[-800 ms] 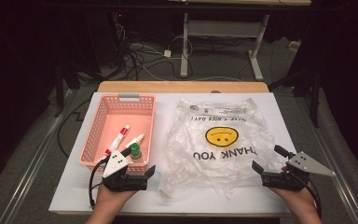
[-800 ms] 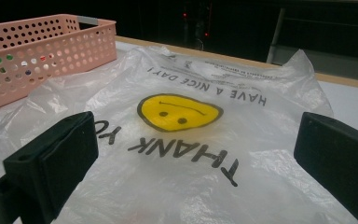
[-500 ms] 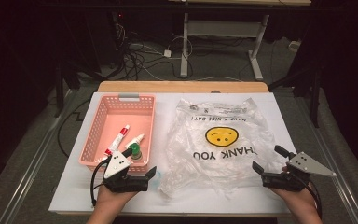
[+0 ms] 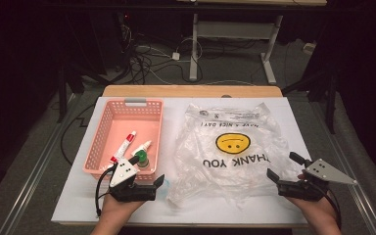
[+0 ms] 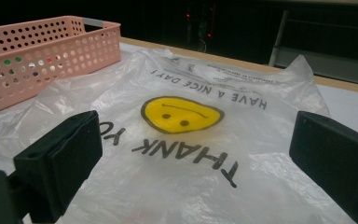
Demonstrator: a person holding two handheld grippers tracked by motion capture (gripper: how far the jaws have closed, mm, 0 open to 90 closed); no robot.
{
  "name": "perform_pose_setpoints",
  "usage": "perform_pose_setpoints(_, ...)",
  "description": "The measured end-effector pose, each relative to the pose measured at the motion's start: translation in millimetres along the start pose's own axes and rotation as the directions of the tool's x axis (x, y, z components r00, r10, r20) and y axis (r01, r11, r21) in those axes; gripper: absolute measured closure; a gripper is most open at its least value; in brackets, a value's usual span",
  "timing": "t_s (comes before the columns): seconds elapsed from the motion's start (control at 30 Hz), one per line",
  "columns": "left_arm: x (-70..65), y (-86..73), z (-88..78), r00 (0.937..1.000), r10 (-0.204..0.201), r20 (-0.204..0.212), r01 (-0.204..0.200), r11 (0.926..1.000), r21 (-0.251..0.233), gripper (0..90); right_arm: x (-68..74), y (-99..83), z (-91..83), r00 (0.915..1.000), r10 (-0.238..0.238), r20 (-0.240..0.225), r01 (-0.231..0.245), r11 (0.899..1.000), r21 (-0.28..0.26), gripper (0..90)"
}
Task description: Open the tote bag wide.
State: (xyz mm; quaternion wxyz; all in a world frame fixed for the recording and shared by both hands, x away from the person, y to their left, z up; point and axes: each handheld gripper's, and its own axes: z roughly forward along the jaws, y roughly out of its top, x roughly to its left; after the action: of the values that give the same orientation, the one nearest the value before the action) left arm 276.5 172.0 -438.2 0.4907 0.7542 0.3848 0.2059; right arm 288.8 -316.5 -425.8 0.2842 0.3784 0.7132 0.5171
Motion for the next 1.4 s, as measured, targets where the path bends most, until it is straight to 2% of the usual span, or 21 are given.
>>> perform_pose_setpoints(0.13,-0.3,0.3,1.1,1.0,0.002,0.002,-0.002,1.0,0.003,0.0,-4.5,1.0,-3.4,0.9999,0.005,0.013,-0.005,1.0,0.007,5.3)
perform_pose_setpoints(0.27,-0.9,0.9,1.0,0.9998,0.018,-0.002,-0.018,0.9998,0.003,0.0,-20.2,-2.0,-11.0,0.9974,0.017,0.07,-0.019,0.999,0.032,15.8)
perform_pose_setpoints(0.33,-0.7,1.5,0.4,0.9999,0.017,-0.004,-0.017,0.9999,-0.001,0.0,-24.7,-3.6,-12.0,0.996,0.02,0.087,-0.024,0.999,0.043,17.2)
perform_pose_setpoints(0.37,-0.7,1.6,0.2,0.9999,0.014,-0.004,-0.014,0.9999,-0.004,0.0,-33.3,-7.9,-12.9,0.9921,0.043,0.118,-0.053,0.995,0.083,21.0)
perform_pose_setpoints(0.4,-0.5,1.7,0.1,0.9999,0.013,-0.005,-0.013,0.9999,-0.004,0.0,-36.9,-10.6,-13.1,0.9903,0.047,0.131,-0.061,0.993,0.102,24.1)
perform_pose_setpoints(0.53,-0.1,2.2,-0.1,0.9999,0.013,-0.004,-0.013,0.9999,-0.005,0.0,-48.3,-19.4,-12.0,0.9843,0.051,0.169,-0.077,0.986,0.148,30.2)
perform_pose_setpoints(0.57,0.1,2.3,-0.1,0.9999,0.014,-0.003,-0.014,0.9999,-0.003,0.0,-52.3,-22.3,-11.4,0.9811,0.067,0.182,-0.098,0.981,0.167,31.5)
perform_pose_setpoints(0.6,-0.1,2.3,0.0,0.9999,0.015,-0.002,-0.015,0.9999,-0.004,0.0,-60.1,-27.8,-10.7,0.9725,0.089,0.215,-0.133,0.971,0.201,34.2)
perform_pose_setpoints(0.63,-0.1,2.3,0.0,0.9999,0.015,-0.002,-0.015,0.9999,-0.004,0.0,-60.1,-27.8,-10.7,0.9725,0.089,0.215,-0.133,0.971,0.201,34.2)
perform_pose_setpoints(0.67,-0.6,2.5,0.1,0.9998,0.018,0.0,-0.018,0.9998,-0.005,0.0,-66.8,-32.8,-10.5,0.9658,0.116,0.232,-0.171,0.958,0.23,37.9)
perform_pose_setpoints(0.73,-0.8,2.6,0.2,0.9998,0.02,0.0,-0.02,0.9998,-0.004,0.0,-71.3,-36.8,-9.8,0.9631,0.134,0.233,-0.195,0.946,0.26,41.5)
perform_pose_setpoints(0.83,-0.5,2.8,0.4,0.9997,0.023,-0.001,-0.023,0.9997,-0.001,0.0,-74.0,-39.9,-8.2,0.9595,0.144,0.242,-0.213,0.933,0.29,44.7)
perform_pose_setpoints(0.9,-0.7,3.2,0.8,0.9992,0.04,-0.006,-0.04,0.9992,0.004,0.0,-75.0,-41.4,-7.7,0.9576,0.149,0.247,-0.222,0.927,0.302,46.3)
perform_pose_setpoints(0.97,-0.4,3.6,1.0,0.9992,0.04,-0.003,-0.039,0.9992,0.006,0.0,-75.6,-42.5,-7.2,0.9577,0.15,0.246,-0.224,0.925,0.307,46.8)
perform_pose_setpoints(1.0,-0.1,4.1,1.2,0.9994,0.034,0.001,-0.034,0.9994,0.004,0.0,-76.4,-44.8,-6.0,0.9558,0.154,0.251,-0.233,0.915,0.329,49.6)
perform_pose_setpoints(1.07,0.1,4.6,1.6,0.9997,0.025,0.007,-0.025,0.9997,0.0,0.0,-77.0,-46.2,-5.3,0.957,0.149,0.249,-0.231,0.911,0.341,51.7)
perform_pose_setpoints(1.1,-0.1,4.8,1.9,0.9997,0.024,0.01,-0.024,0.9997,0.0,0.0,-76.9,-48.9,-3.4,0.9594,0.143,0.243,-0.228,0.9,0.371,59.2)
perform_pose_setpoints(1.13,-0.5,5.0,2.1,0.9996,0.026,0.011,-0.026,0.9997,0.0,0.0,-75.9,-50.7,-2.4,0.9625,0.13,0.238,-0.217,0.896,0.388,61.3)
perform_pose_setpoints(1.17,-1.0,5.2,2.2,0.9995,0.028,0.011,-0.028,0.9996,0.0,0.0,-74.8,-51.1,-2.7,0.9625,0.12,0.243,-0.21,0.899,0.385,66.1)
perform_pose_setpoints(1.3,-3.4,6.5,4.2,0.9992,0.034,0.022,-0.033,0.9994,-0.006,0.0,-73.1,-51.3,-5.0,0.9694,0.105,0.222,-0.188,0.899,0.395,87.4)
perform_pose_setpoints(1.4,-5.0,7.8,4.9,0.999,0.038,0.025,-0.037,0.9993,-0.007,0.0,-70.0,-51.2,-11.8,0.9697,0.115,0.215,-0.192,0.905,0.379,89.1)
